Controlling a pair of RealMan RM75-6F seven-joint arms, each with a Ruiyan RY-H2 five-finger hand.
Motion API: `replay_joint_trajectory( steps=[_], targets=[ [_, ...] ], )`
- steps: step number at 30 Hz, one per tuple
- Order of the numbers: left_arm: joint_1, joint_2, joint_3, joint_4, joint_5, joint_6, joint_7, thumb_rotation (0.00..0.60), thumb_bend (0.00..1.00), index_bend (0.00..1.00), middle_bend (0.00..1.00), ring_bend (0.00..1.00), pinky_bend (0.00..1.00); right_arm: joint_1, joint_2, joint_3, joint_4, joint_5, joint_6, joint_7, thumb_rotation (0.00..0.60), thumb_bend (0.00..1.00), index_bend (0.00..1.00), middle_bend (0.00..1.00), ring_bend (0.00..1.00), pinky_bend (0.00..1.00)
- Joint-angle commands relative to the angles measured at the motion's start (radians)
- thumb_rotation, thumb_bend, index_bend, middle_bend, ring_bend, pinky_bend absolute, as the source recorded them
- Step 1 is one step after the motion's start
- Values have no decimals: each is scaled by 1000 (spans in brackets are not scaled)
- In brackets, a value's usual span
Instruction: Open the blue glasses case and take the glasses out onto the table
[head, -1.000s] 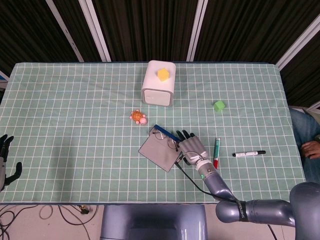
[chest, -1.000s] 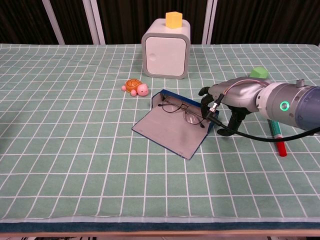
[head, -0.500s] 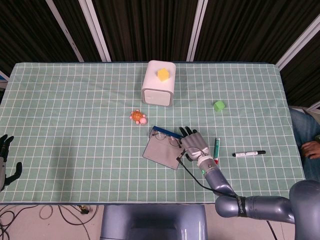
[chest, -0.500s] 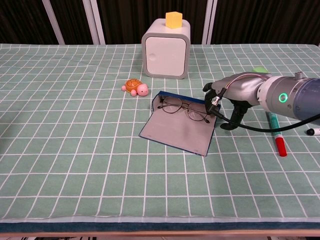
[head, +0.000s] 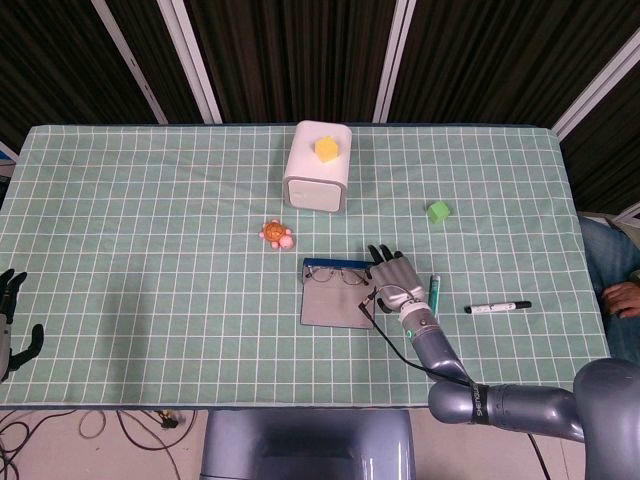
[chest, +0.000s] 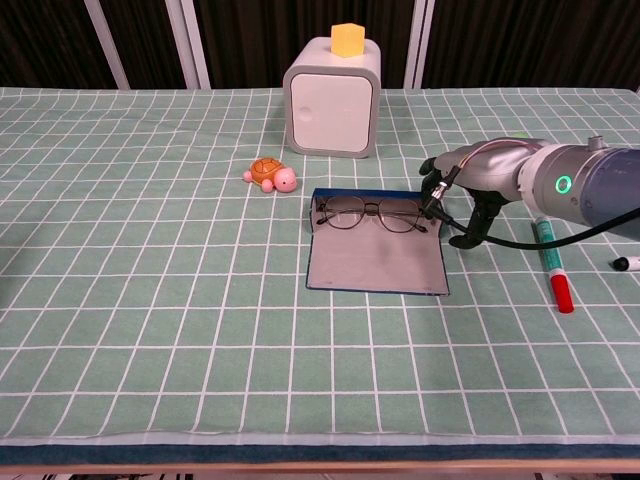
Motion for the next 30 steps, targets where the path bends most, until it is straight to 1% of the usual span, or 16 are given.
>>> replay_joint_trajectory(
  steps=[1, 18, 27, 29, 30],
  targets=[
    [0, 0, 0, 0, 0, 0, 0, 600, 462, 29, 0, 0, 0, 2, -2, 1, 4, 3, -1, 1, 600, 398, 367, 0, 0, 203],
    [1, 1, -1, -2, -4, 0, -6, 600, 462, 29, 0, 0, 0, 25, -7, 11, 21, 38, -17, -1, 600, 398, 367, 0, 0, 203],
    [1, 3, -1, -5, -3, -1, -6, 600, 462, 29, 0, 0, 0, 22, 29, 16, -40, 40, -4, 14, 600, 398, 367, 0, 0, 203],
    [1, 2, -1, -5, -2, 0, -8, 600, 462, 29, 0, 0, 0, 21, 41, 21, -64, 39, 7, 19, 600, 379, 364, 0, 0, 203],
    [1, 2, -1, -6, -2, 0, -8, 600, 462, 29, 0, 0, 0, 20, 50, 27, -82, 39, 13, 24, 600, 353, 354, 0, 0, 203]
  ],
)
